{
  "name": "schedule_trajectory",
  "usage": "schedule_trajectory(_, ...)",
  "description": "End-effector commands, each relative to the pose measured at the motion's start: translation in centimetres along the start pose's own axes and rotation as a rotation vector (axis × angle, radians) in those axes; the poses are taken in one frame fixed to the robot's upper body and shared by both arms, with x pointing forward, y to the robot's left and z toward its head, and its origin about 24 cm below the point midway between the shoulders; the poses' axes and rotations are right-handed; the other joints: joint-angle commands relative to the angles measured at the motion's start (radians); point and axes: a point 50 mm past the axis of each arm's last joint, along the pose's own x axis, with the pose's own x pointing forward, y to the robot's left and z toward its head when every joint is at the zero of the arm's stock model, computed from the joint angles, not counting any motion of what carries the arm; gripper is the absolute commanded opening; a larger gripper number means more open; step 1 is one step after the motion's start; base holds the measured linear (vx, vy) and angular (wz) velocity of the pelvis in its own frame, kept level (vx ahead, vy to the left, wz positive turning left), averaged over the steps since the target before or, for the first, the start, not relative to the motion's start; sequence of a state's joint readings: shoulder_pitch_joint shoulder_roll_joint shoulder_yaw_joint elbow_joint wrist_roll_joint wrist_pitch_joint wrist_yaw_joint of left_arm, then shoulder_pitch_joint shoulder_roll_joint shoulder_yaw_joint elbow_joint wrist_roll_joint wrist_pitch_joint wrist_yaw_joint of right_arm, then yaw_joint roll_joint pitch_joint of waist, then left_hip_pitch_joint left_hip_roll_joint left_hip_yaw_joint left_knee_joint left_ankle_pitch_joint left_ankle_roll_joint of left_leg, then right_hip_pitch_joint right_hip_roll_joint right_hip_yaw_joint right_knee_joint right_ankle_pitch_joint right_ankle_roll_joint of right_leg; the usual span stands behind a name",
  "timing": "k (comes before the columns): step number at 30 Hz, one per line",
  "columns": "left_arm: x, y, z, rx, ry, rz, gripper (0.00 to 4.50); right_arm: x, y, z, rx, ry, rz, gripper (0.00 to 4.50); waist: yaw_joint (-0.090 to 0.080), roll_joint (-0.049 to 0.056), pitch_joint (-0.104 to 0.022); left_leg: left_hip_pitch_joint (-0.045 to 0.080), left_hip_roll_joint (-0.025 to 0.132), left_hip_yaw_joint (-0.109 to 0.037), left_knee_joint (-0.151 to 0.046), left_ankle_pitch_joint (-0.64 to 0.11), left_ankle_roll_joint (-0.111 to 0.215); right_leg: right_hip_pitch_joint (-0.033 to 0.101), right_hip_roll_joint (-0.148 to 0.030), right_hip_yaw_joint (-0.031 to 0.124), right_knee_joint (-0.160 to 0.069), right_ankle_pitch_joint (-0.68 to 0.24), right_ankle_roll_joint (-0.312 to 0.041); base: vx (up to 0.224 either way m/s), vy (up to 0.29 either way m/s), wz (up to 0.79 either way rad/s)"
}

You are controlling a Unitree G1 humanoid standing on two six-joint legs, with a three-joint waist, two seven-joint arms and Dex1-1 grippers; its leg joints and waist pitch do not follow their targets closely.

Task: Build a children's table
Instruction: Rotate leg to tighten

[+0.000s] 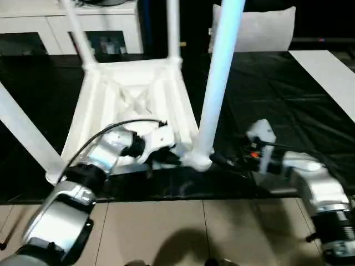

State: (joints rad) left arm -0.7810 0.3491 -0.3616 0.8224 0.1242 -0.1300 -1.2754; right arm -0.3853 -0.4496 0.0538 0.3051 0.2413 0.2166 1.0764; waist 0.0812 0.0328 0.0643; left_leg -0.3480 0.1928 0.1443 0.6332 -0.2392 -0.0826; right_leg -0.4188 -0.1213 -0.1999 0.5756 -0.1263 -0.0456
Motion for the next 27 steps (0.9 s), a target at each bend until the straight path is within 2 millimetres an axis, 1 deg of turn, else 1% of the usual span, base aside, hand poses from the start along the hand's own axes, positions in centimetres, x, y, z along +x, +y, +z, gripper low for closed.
schedule_trajectory(1, 0.8, -1.1, 0.2, 0.092, 0.047, -0.141, 0.00, 0.0, 0.8, 0.2, -0.029, 0.017, 0.102, 4.40, 0.003, -0.019, -0.085, -0.011, 0.033, 0.003, -0.078, -0.098, 0.089, 0.080, -0.052, 0.067, -0.083, -0.440, -0.042, 0.000, 0.000, 0.00)
schedule_trajectory(2, 0.7, -1.2, 0.2, 0.106, 0.056, -0.165, 0.00, 0.0, 0.9, 0.3, -0.040, 0.029, 0.130, 4.40, 0.006, -0.020, -0.085, -0.011, 0.034, 0.003, -0.078, -0.090, 0.091, 0.079, -0.052, 0.067, -0.083, -0.435, -0.041, 0.000, 0.000, 0.00)
schedule_trajectory(3, 0.7, -1.5, 0.2, 0.132, 0.064, -0.215, 0.00, 0.0, 1.2, 0.4, -0.053, 0.040, 0.187, 4.40, 0.013, -0.020, -0.087, -0.012, 0.038, 0.002, -0.079, -0.073, 0.092, 0.078, -0.053, 0.069, -0.076, -0.407, -0.051, 0.000, 0.000, 0.00)
schedule_trajectory(4, 0.7, -1.5, 0.2, 0.132, 0.064, -0.215, 0.00, 0.0, 1.2, 0.4, -0.053, 0.040, 0.187, 4.40, 0.015, -0.018, -0.088, -0.012, 0.039, 0.002, -0.079, -0.070, 0.092, 0.078, -0.054, 0.070, -0.075, -0.399, -0.055, 0.000, 0.000, 0.00)
schedule_trajectory(5, 0.8, -1.6, 0.3, 0.142, 0.066, -0.235, 0.00, 0.1, 1.4, 0.5, -0.044, 0.035, 0.218, 4.40, 0.015, -0.019, -0.087, -0.013, 0.039, 0.002, -0.079, -0.068, 0.091, 0.078, -0.053, 0.070, -0.074, -0.395, -0.057, 0.000, 0.000, 0.00)
schedule_trajectory(6, 0.8, -1.7, 0.4, 0.149, 0.065, -0.249, 0.00, 0.2, 1.6, 0.5, -0.032, 0.030, 0.244, 4.40, 0.019, -0.020, -0.088, -0.012, 0.040, 0.003, -0.079, -0.069, 0.088, 0.079, -0.054, 0.070, -0.074, -0.392, -0.059, 0.000, 0.000, 0.00)
schedule_trajectory(7, 0.9, -1.8, 0.5, 0.157, 0.063, -0.261, 0.00, 0.3, 1.7, 0.6, -0.022, 0.027, 0.266, 4.26, 0.022, -0.020, -0.088, -0.011, 0.040, 0.003, -0.080, -0.069, 0.089, 0.078, -0.054, 0.070, -0.074, -0.392, -0.062, 0.000, 0.000, 0.00)
schedule_trajectory(9, 1.1, -2.0, 0.7, 0.175, 0.062, -0.286, 0.00, 0.7, 2.0, 0.7, 0.008, 0.021, 0.311, 4.26, 0.028, -0.020, -0.089, -0.009, 0.042, 0.004, -0.080, -0.072, 0.083, 0.077, -0.054, 0.070, -0.075, -0.394, -0.065, 0.000, 0.000, 0.00)
schedule_trajectory(10, 1.1, -2.0, 0.7, 0.179, 0.064, -0.290, 0.00, 0.8, 2.0, 0.7, 0.014, 0.021, 0.322, 4.12, 0.031, -0.020, -0.088, -0.008, 0.041, 0.005, -0.080, -0.075, 0.079, 0.076, -0.054, 0.070, -0.076, -0.400, -0.065, 0.000, 0.000, 0.00)
schedule_trajectory(11, 1.1, -2.0, 0.7, 0.183, 0.065, -0.291, 0.00, 1.0, 2.1, 0.8, 0.020, 0.023, 0.337, 3.97, 0.032, -0.020, -0.087, -0.009, 0.041, 0.005, -0.081, -0.076, 0.076, 0.077, -0.054, 0.070, -0.076, -0.404, -0.063, 0.000, 0.000, 0.00)
schedule_trajectory(14, 1.2, -1.9, 0.8, 0.187, 0.065, -0.290, 0.00, 1.2, 2.2, 0.8, 0.023, 0.027, 0.351, 3.87, 0.033, -0.022, -0.087, -0.008, 0.039, 0.005, -0.081, -0.085, 0.064, 0.077, -0.055, 0.068, -0.080, -0.430, -0.048, 0.000, 0.000, 0.00)
schedule_trajectory(15, 1.2, -1.9, 0.8, 0.189, 0.065, -0.289, 0.00, 1.2, 2.2, 0.7, 0.030, 0.033, 0.366, 3.67, 0.033, -0.022, -0.087, -0.010, 0.038, 0.005, -0.081, -0.084, 0.062, 0.078, -0.055, 0.067, -0.080, -0.435, -0.042, 0.000, 0.000, 0.00)
schedule_trajectory(17, 1.2, -1.9, 0.8, 0.188, 0.065, -0.287, 0.00, 1.2, 2.3, 0.7, 0.041, 0.038, 0.386, 3.51, 0.033, -0.022, -0.087, -0.010, 0.039, 0.004, -0.081, -0.085, 0.059, 0.077, -0.055, 0.066, -0.081, -0.438, -0.036, 0.000, 0.000, 0.00)
schedule_trajectory(18, 1.1, -1.9, 0.7, 0.187, 0.066, -0.286, 0.00, 1.2, 2.4, 0.7, 0.047, 0.039, 0.393, 3.40, 0.033, -0.024, -0.088, -0.012, 0.038, 0.004, -0.081, -0.077, 0.059, 0.079, -0.055, 0.066, -0.080, -0.431, -0.032, 0.000, 0.000, 0.00)
schedule_trajectory(19, 1.1, -1.9, 0.7, 0.186, 0.067, -0.286, 0.00, 1.2, 2.4, 0.7, 0.048, 0.039, 0.395, 3.40, 0.033, -0.024, -0.088, -0.013, 0.038, 0.003, -0.081, -0.075, 0.059, 0.080, -0.054, 0.066, -0.080, -0.430, -0.031, 0.000, 0.000, 0.00)
schedule_trajectory(21, 1.1, -1.9, 0.6, 0.185, 0.068, -0.285, 0.00, 1.3, 2.4, 0.7, 0.058, 0.040, 0.397, 3.13, 0.033, -0.024, -0.089, -0.012, 0.038, 0.004, -0.081, -0.072, 0.056, 0.079, -0.055, 0.066, -0.079, -0.430, -0.029, 0.000, 0.000, 0.00)
schedule_trajectory(24, 1.0, -1.9, 0.5, 0.184, 0.069, -0.280, 0.00, 1.4, 2.3, 0.6, 0.065, 0.038, 0.394, 2.93, 0.033, -0.024, -0.089, -0.013, 0.038, 0.003, -0.080, -0.066, 0.056, 0.079, -0.055, 0.066, -0.078, -0.424, -0.032, 0.000, 0.000, 0.00)
schedule_trajectory(27, 1.0, -1.9, 0.4, 0.183, 0.070, -0.279, 0.00, 1.5, 2.3, 0.6, 0.073, 0.033, 0.397, 2.62, 0.033, -0.024, -0.089, -0.013, 0.038, 0.004, -0.080, -0.069, 0.055, 0.079, -0.055, 0.066, -0.079, -0.428, -0.030, 0.000, 0.000, 0.00)
